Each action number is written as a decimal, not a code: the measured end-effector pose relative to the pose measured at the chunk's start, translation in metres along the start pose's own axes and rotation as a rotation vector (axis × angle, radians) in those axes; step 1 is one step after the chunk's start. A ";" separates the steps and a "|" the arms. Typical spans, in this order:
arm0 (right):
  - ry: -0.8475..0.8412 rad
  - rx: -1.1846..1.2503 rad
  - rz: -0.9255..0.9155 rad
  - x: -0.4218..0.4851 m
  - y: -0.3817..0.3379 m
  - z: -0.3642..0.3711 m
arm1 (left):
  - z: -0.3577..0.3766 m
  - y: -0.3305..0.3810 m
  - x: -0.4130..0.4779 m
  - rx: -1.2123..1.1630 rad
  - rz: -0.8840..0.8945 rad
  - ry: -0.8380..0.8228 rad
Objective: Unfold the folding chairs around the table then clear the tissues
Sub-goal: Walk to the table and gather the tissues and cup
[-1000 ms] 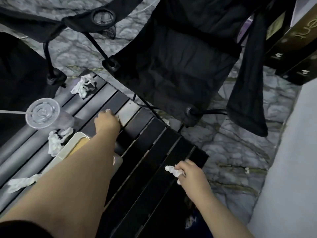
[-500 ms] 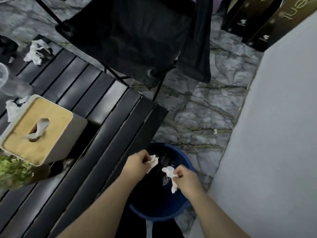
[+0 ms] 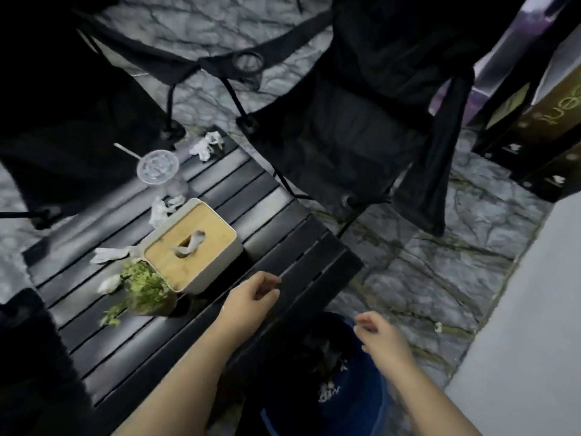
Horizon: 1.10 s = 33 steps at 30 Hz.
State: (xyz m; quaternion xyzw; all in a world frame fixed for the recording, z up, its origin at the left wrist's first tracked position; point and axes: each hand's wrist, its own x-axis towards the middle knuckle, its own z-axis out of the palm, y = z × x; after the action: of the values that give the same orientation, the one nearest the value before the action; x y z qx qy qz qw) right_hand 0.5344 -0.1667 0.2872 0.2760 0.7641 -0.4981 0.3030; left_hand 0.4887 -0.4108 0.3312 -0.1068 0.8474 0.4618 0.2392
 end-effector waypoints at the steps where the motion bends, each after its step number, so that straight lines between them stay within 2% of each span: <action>1: -0.003 -0.025 -0.066 0.004 -0.024 0.005 | -0.018 0.004 -0.001 -0.046 0.012 0.060; 5: -0.065 -0.088 -0.275 0.019 -0.130 0.032 | -0.094 0.028 0.000 -0.250 0.047 0.282; 7: -0.094 -0.124 -0.367 0.028 -0.177 0.048 | -0.133 0.039 0.006 -0.278 0.061 0.399; 10: -0.132 -0.191 -0.480 0.050 -0.240 0.076 | -0.195 0.043 0.027 -0.179 0.056 0.592; 12: -0.146 -0.213 -0.511 0.069 -0.273 0.096 | -0.230 0.031 0.048 -0.071 -0.059 0.660; 14: -0.151 -0.228 -0.531 0.093 -0.302 0.120 | -0.258 0.011 0.071 -0.060 -0.157 0.651; 16: -0.147 -0.294 -0.573 0.119 -0.326 0.144 | -0.278 -0.011 0.097 -0.069 -0.182 0.591; 19: -0.121 -0.499 -0.648 0.158 -0.354 0.177 | -0.285 -0.037 0.135 -0.071 -0.117 0.454; 22: -0.051 -0.683 -0.746 0.192 -0.374 0.206 | -0.281 -0.048 0.164 -0.074 0.000 0.409; 28: -0.017 -0.865 -0.802 0.255 -0.399 0.255 | -0.275 -0.085 0.211 0.037 0.035 0.246; 31: -0.035 -1.004 -0.730 0.281 -0.408 0.264 | -0.270 -0.092 0.217 0.129 0.065 0.298; 33: -0.092 -1.144 -0.698 0.293 -0.404 0.271 | -0.269 -0.098 0.219 0.094 0.100 0.352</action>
State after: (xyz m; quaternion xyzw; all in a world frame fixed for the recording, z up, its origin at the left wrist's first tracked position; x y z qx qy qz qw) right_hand 0.0983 -0.5249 0.2248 -0.2127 0.9385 -0.0947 0.2550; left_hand 0.2567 -0.6800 0.2730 -0.1325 0.9012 0.4069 0.0688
